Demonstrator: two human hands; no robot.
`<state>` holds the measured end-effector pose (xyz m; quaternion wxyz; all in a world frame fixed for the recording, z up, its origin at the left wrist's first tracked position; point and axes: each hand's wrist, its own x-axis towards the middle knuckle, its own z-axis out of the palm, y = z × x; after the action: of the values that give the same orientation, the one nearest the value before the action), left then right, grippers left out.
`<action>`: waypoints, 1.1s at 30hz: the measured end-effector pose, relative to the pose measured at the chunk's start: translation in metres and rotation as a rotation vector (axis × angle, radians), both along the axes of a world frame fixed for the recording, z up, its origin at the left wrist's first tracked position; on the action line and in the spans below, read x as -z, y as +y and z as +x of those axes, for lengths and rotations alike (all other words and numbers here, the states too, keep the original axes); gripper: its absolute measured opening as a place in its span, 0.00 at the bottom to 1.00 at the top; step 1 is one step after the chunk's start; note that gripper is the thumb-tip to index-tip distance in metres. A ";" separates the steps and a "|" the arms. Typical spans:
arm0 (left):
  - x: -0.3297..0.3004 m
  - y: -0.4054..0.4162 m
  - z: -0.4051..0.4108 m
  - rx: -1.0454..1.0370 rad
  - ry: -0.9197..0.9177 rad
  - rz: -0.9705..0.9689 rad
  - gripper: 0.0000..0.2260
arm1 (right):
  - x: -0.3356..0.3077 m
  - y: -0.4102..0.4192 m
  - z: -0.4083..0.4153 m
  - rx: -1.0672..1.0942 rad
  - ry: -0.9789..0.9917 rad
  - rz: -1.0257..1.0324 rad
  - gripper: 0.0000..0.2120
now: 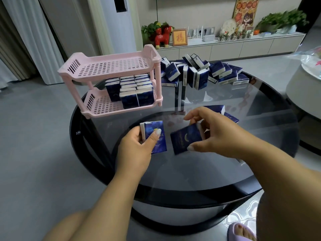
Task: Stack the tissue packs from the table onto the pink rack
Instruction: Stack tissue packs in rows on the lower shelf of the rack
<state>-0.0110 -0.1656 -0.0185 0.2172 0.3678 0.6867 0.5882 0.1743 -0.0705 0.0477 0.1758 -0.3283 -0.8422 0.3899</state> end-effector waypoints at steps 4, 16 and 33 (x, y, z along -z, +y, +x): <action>0.001 0.003 0.001 0.115 0.026 -0.026 0.04 | 0.006 0.000 -0.005 -0.125 0.019 0.074 0.32; -0.004 -0.002 0.006 0.268 0.100 -0.118 0.21 | 0.029 -0.004 -0.020 0.008 0.223 0.217 0.26; 0.007 0.000 -0.005 0.275 0.085 -0.126 0.25 | 0.059 -0.023 -0.036 -0.159 0.257 -0.372 0.20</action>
<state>-0.0161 -0.1659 -0.0260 0.2892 0.4687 0.6740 0.4923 0.1388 -0.0930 -0.0111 0.1871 -0.2355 -0.7497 0.5895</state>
